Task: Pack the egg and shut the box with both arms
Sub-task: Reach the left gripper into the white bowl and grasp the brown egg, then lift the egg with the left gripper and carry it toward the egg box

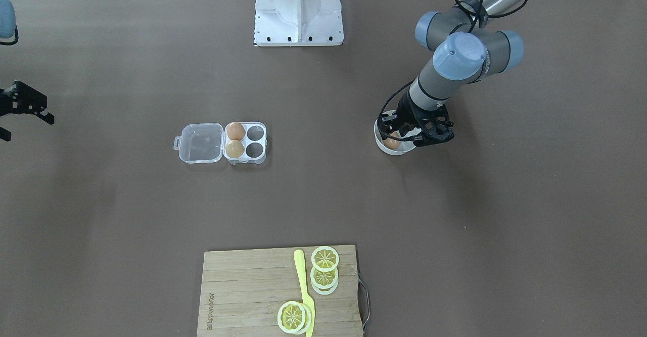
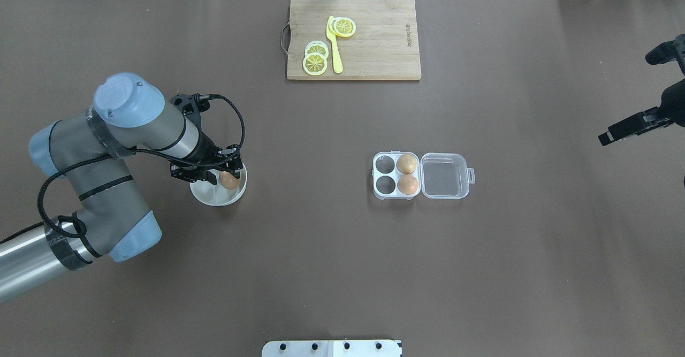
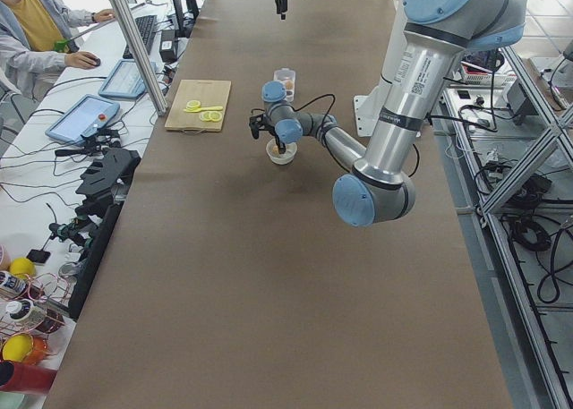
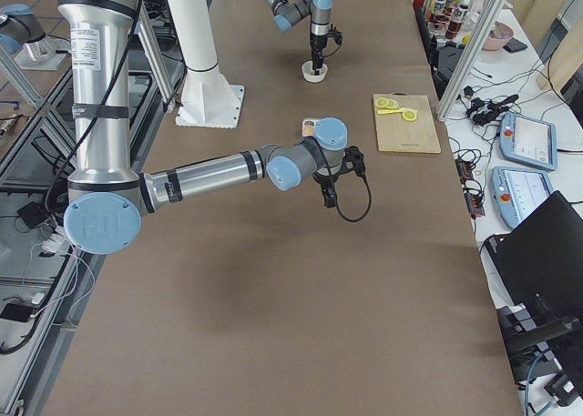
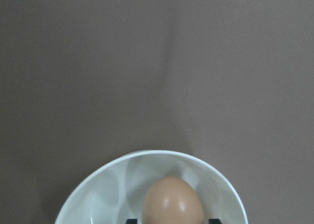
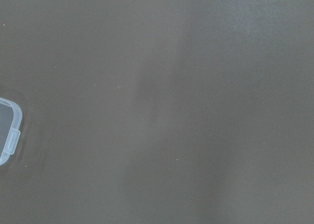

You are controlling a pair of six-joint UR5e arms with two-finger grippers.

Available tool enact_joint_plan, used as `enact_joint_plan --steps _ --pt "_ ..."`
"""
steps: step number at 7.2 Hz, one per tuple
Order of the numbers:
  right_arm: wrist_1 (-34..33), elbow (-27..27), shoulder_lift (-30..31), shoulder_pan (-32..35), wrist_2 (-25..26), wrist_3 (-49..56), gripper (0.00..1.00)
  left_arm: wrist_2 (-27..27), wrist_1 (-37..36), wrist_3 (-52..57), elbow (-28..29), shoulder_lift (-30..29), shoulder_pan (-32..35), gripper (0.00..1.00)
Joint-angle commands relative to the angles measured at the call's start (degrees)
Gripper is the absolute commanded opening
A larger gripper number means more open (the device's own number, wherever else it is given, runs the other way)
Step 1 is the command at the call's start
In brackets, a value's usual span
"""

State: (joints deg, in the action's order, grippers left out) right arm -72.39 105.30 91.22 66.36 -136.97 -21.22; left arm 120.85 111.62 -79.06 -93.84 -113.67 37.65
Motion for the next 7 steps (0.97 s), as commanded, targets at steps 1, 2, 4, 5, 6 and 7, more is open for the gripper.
enact_joint_plan --steps 1,2,4,5,6,7 --pt "0.0 0.1 0.0 0.0 0.0 0.0 0.99 0.0 1.0 0.0 0.8 -0.1 0.0 0.58" --pt "0.0 0.1 0.0 0.0 0.1 0.0 0.99 0.0 1.0 0.0 0.8 -0.2 -0.1 0.58" --pt "0.0 0.0 0.0 0.0 0.1 0.0 0.99 0.0 1.0 0.0 1.2 -0.8 -0.3 0.37" --pt "0.0 0.0 0.0 0.0 0.1 0.0 0.99 0.0 1.0 0.2 1.4 -0.8 -0.3 0.03" --pt "0.0 -0.1 0.1 0.0 0.1 0.0 0.99 0.3 0.7 0.2 0.9 -0.8 -0.3 0.00" --pt "0.0 -0.1 0.0 0.0 0.1 0.0 0.99 0.8 0.5 0.3 -0.8 -0.8 -0.1 0.00"
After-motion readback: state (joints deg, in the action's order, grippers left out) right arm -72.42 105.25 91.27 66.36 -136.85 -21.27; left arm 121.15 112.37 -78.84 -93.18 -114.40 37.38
